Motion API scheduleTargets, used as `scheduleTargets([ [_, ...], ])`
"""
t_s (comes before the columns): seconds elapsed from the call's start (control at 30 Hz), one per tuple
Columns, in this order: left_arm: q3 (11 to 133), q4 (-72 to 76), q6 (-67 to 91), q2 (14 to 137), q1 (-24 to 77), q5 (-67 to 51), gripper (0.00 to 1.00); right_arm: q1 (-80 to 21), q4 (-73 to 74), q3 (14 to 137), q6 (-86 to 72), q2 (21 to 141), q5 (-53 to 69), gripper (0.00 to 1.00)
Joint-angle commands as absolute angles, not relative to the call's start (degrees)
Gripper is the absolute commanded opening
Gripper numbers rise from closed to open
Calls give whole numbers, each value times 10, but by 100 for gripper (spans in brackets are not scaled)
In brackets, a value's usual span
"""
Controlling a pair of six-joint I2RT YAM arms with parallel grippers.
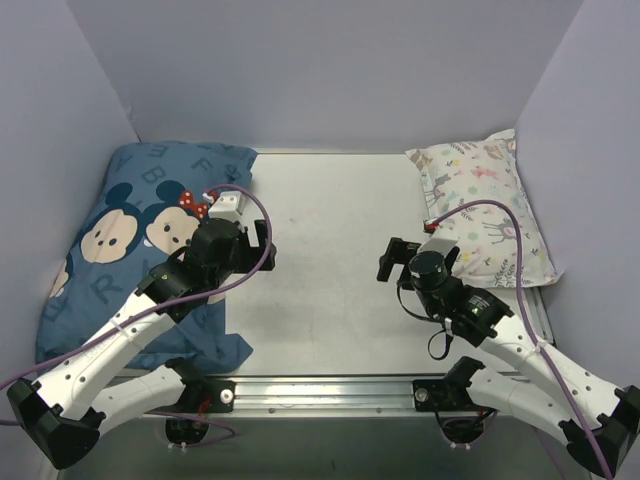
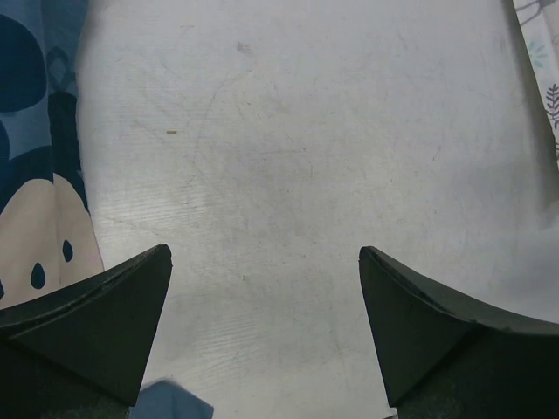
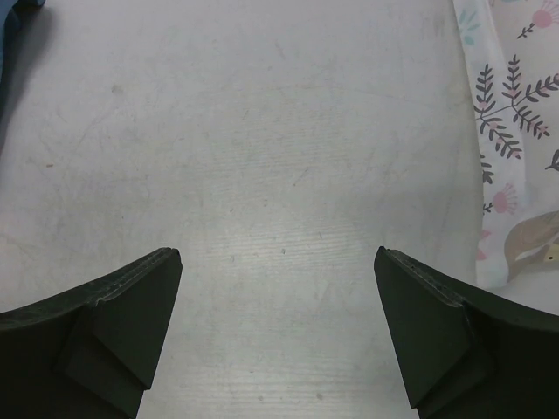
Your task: Remove the pillowcase from the pillow
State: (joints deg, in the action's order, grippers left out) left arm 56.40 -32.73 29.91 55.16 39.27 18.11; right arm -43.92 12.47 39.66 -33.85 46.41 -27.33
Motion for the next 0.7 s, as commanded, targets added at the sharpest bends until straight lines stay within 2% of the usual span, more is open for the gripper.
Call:
scheduleTargets([
  [0.0,599,-333,312,551,391,220,98,-439,141,427,-322,471,-265,100],
  [0.23,659,-380,294,591,391,300,97,-439,141,431,-299,479,-227,100],
  [0.33,703,-420,281,623,391,379,97,-439,140,444,-290,492,-209,100],
  [0.4,723,-445,281,658,382,481,97,-440,140,458,-287,509,-195,100],
  [0.47,761,-490,281,685,343,519,97,-440,135,462,-290,523,-171,100],
  [0.57,780,-518,277,728,288,526,97,-439,117,462,-301,538,-131,100],
  [0.67,778,-507,254,765,229,478,97,-440,89,451,-308,550,-92,100],
])
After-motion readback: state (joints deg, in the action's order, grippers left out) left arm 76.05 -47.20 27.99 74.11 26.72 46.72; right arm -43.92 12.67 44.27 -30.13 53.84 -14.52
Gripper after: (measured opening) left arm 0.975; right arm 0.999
